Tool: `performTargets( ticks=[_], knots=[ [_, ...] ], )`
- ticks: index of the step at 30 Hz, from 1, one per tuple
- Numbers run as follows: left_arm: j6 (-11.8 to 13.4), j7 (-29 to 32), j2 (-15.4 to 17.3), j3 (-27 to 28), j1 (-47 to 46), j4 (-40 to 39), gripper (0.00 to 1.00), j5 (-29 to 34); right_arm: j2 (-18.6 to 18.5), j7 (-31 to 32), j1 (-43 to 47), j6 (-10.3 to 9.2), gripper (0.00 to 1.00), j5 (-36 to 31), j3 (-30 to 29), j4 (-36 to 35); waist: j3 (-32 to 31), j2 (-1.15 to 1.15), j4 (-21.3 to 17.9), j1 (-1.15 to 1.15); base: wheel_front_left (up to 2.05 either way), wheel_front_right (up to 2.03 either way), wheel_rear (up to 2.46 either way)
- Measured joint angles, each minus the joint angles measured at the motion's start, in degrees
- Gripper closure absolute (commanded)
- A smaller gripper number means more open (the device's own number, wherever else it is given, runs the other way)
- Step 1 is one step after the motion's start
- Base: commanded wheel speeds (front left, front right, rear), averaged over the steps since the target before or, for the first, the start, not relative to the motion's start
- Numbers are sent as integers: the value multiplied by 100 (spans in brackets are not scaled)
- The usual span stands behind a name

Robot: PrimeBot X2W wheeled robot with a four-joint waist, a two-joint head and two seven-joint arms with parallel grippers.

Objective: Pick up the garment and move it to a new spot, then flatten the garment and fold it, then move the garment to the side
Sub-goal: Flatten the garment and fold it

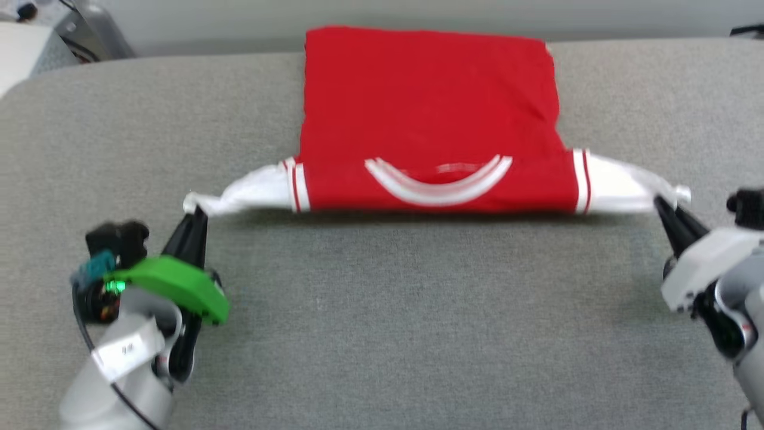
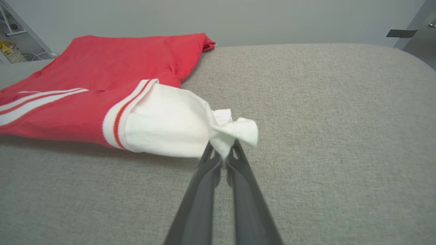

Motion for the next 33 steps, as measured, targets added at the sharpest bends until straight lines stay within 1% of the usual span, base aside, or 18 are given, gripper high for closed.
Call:
performTargets(
  ticks=[5, 7, 10, 16, 19, 21, 22, 23, 24, 25, 26, 27, 28, 30, 33],
  knots=[
    [170, 0, 78, 55, 1155, -730, 100, 32, 90, 124, 1085, 0, 100, -129, -535, -445, -387, 0, 79, 0, 0, 0, 0],
    [283, 10, 87, 44, 1519, -927, 100, 31, 174, 183, 1474, 0, 100, -241, -766, -604, -513, 0, 109, 0, 0, 0, 0],
    [453, 107, 168, 4, 2086, -1223, 100, 31, 392, 332, 2113, 0, 100, -430, -1187, -890, -703, 0, 153, 0, 0, 0, 0],
    [732, 214, 194, 7, 2916, -1637, 100, -60, 884, 642, 3191, 0, 100, -820, -2009, -1470, -953, 0, 241, 0, 0, 0, 0],
    [843, 256, 204, 11, 3218, -1800, 100, -101, 1172, 811, 3682, 0, 100, -1067, -2385, -1780, -1023, 0, 289, 0, 0, 0, 0],
    [871, 258, 199, 1, 3342, -1891, 100, -102, 1361, 955, 3947, 0, 100, -1190, -2551, -1971, -1038, 0, 328, 0, 0, 0, 0],
    [905, 258, 198, -5, 3377, -1937, 100, -103, 1456, 1002, 4065, 0, 90, -1260, -2606, -2072, -1041, 0, 347, 0, 0, 0, 0],
    [926, 258, 196, -5, 3398, -1971, 100, -103, 1536, 1072, 4154, 0, 76, -1317, -2654, -2153, -1040, 0, 361, 0, 0, 0, 0],
    [956, 257, 194, 1, 3408, -1990, 100, -104, 1588, 1120, 4213, 0, 71, -1362, -2684, -2213, -1034, 0, 366, 0, 0, 0, 0],
    [969, 250, 196, 12, 3423, -2009, 100, -108, 1635, 1160, 4266, 0, 58, -1433, -2718, -2281, -1023, 0, 370, 0, 0, 0, 0],
    [977, 250, 197, 12, 3433, -2027, 100, -108, 1673, 1190, 4302, 0, 44, -1475, -2741, -2352, -1010, 0, 372, 0, 0, 0, 0],
    [990, 247, 196, 8, 3437, -2045, 100, -107, 1701, 1212, 4322, 0, 9, -1483, -2755, -2403, -998, 0, 376, 0, 0, 0, 0],
    [1009, 233, 194, 5, 3437, -2073, 100, -103, 1730, 1218, 4337, 0, 0, -1504, -2780, -2462, -983, 0, 381, 0, 0, 0, 0],
    [1026, 224, 189, -16, 3434, -2141, 100, -79, 1783, 1206, 4341, -1, 0, -1522, -2835, -2608, -956, 0, 401, 0, 0, 0, 0],
    [1032, 208, 176, -59, 3421, -2199, 100, -38, 1793, 1011, 4321, -1, 0, -1547, -2964, -2881, -915, 0, 441, 0, 0, 0, 0]
  ],
)
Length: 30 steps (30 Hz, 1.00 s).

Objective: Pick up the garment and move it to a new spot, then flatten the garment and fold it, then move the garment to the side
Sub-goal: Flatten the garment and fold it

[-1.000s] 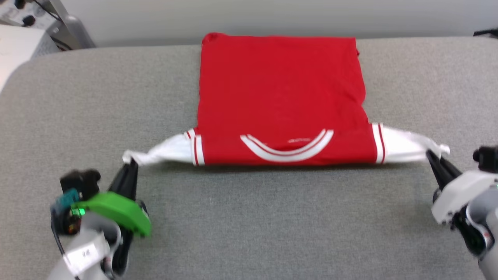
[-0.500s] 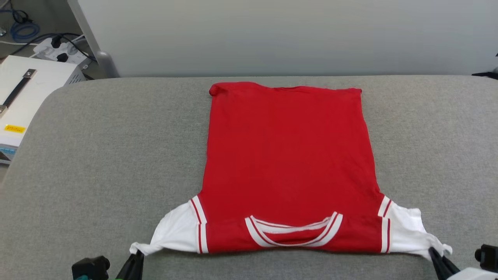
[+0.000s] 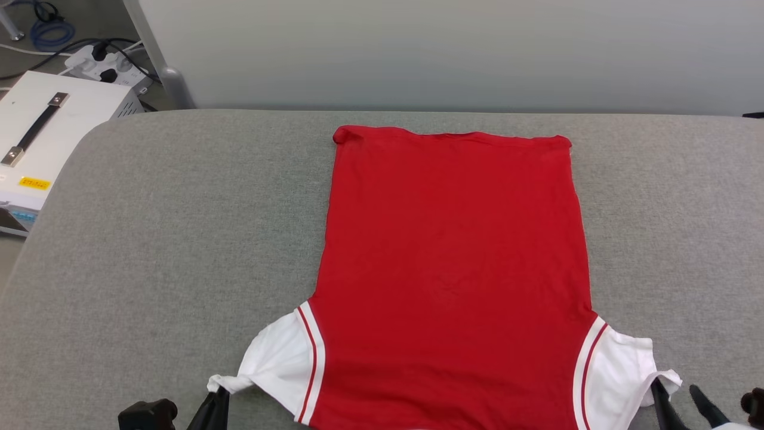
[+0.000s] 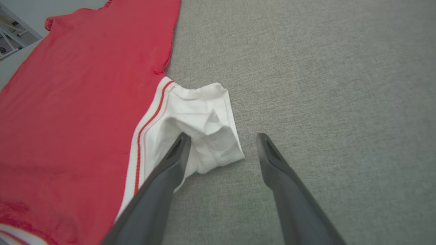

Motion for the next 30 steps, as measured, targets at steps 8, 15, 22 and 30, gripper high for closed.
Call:
performTargets(
  ticks=[8, 15, 22, 30],
  knots=[
    [-1, -77, -65, -57, -218, -200, 100, 113, -272, 187, -901, -1, 0, -65, -594, -114, 175, 0, 120, 0, 0, 0, 0],
    [-41, -121, -249, -153, -695, -531, 100, 361, -792, 662, -2671, -1, 0, -2, -523, 810, 537, 0, 261, 0, 0, 0, 0],
    [-94, -159, -506, -287, -1245, -805, 100, 669, -1306, 1403, -4407, -1, 0, 281, -121, 1858, 1084, 0, 535, 1, 0, 0, 0],
    [-320, -204, -939, -470, -1735, -1203, 100, 1063, -2047, 2918, -6263, -1, 0, 367, 421, 2947, 1844, 0, 1159, 2, 0, 0, 0]
  ],
)
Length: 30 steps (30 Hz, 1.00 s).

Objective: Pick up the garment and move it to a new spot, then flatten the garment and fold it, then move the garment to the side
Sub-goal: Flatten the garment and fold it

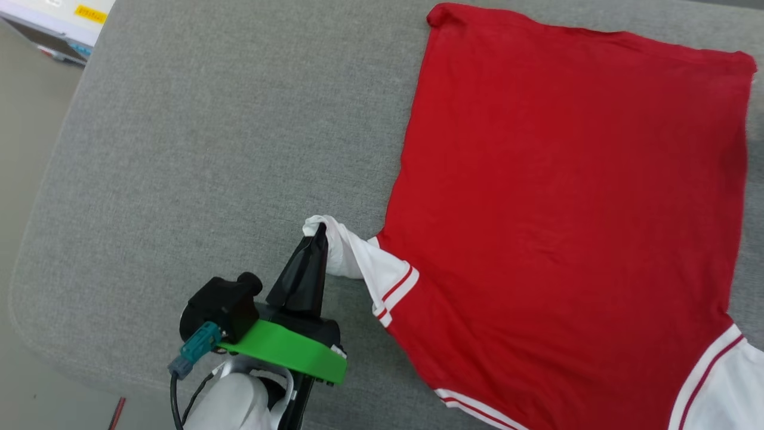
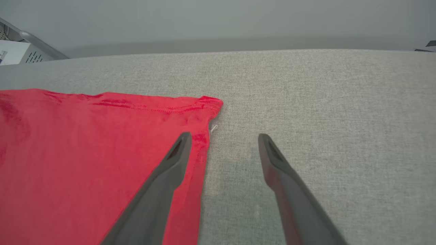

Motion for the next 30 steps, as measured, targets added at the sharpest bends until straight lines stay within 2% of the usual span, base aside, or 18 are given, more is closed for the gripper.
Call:
performTargets(
  ticks=[5, 12, 17, 18, 19, 20, 30],
  knots=[
    [-199, -2, -226, 22, -154, -98, 100, 129, -145, 390, -731, 0, 0, -100, 137, 369, 406, 0, 264, 0, 0, 0, 0],
    [-441, -3, -463, 187, -179, -118, 100, 352, -177, 675, -1115, 0, 0, -249, 291, 855, 864, 0, 578, 0, 0, 0, 0],
    [-576, -3, -550, 305, -169, -131, 100, 428, -260, 1564, -1362, -1, 0, -259, 355, 1143, 1010, 0, 749, -1, 0, 0, 0],
    [-581, -3, -558, 322, -167, -130, 100, 438, -269, 1639, -1390, -1, 40, -269, 355, 1154, 1016, 0, 761, -1, 0, 0, 0],
    [-593, -3, -578, 353, -165, -127, 100, 461, -281, 1757, -1430, -1, 96, -272, 338, 1170, 1019, 0, 777, -1, 0, 0, 0],
    [-626, -2, -597, 375, -163, -127, 100, 474, -277, 1874, -1453, -1, 100, -275, 333, 1189, 1011, 0, 779, -1, 0, 0, 0],
    [-724, -3, -664, 530, -82, 58, 100, 617, -137, 1919, -1323, -3, 100, -419, 380, 1078, 740, 0, 693, -1, 0, 0, 0]
  ],
)
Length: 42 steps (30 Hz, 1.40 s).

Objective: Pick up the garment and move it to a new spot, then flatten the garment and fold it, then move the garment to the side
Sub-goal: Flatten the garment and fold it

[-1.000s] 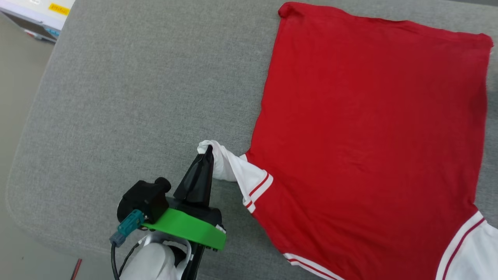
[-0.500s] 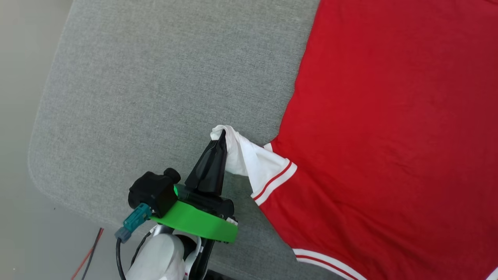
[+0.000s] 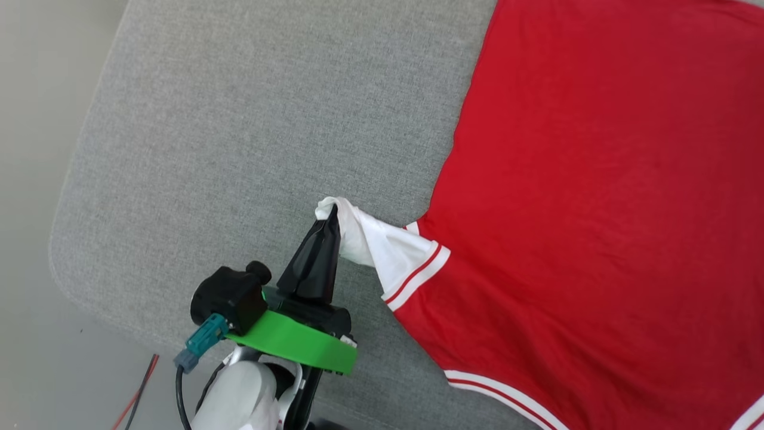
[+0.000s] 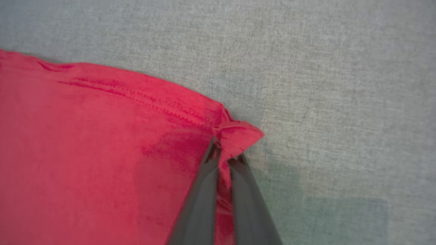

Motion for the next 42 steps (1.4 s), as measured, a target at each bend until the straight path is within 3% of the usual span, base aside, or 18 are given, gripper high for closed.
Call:
performTargets(
  ticks=[6, 13, 22, 25, 33, 42],
  knots=[
    [10, 1, 98, 113, 220, 252, 100, -3, -56, -133, 408, 1, 100, 33, 176, -387, -413, 0, -134, 0, 0, 0, 0],
    [103, 65, 326, 353, 575, 435, 100, -126, -410, -208, 1339, 2, 100, 353, 294, -1348, -992, 0, -443, 0, 0, 0, 0],
    [282, 312, 576, 621, 1063, 454, 100, -380, -492, -302, 3557, 2, 100, 606, -420, -2726, -1633, 0, -1040, -1, 0, 0, 0],
    [335, 431, 628, 668, 1213, 459, 100, -472, -291, -333, 4390, 2, 100, 606, -804, -3260, -1825, 0, -1251, -1, 0, 0, 0],
    [412, 617, 781, 783, 1407, 407, 100, -623, 743, -354, 6355, 2, 100, 379, -1678, -4462, -2177, 0, -1818, -1, 0, 0, 0],
    [463, 715, 860, 786, 1439, 396, 100, -635, 2061, -608, 7565, 2, 100, 167, -1952, -4709, -2317, 0, -2170, -1, 0, 0, 0]
  ],
)
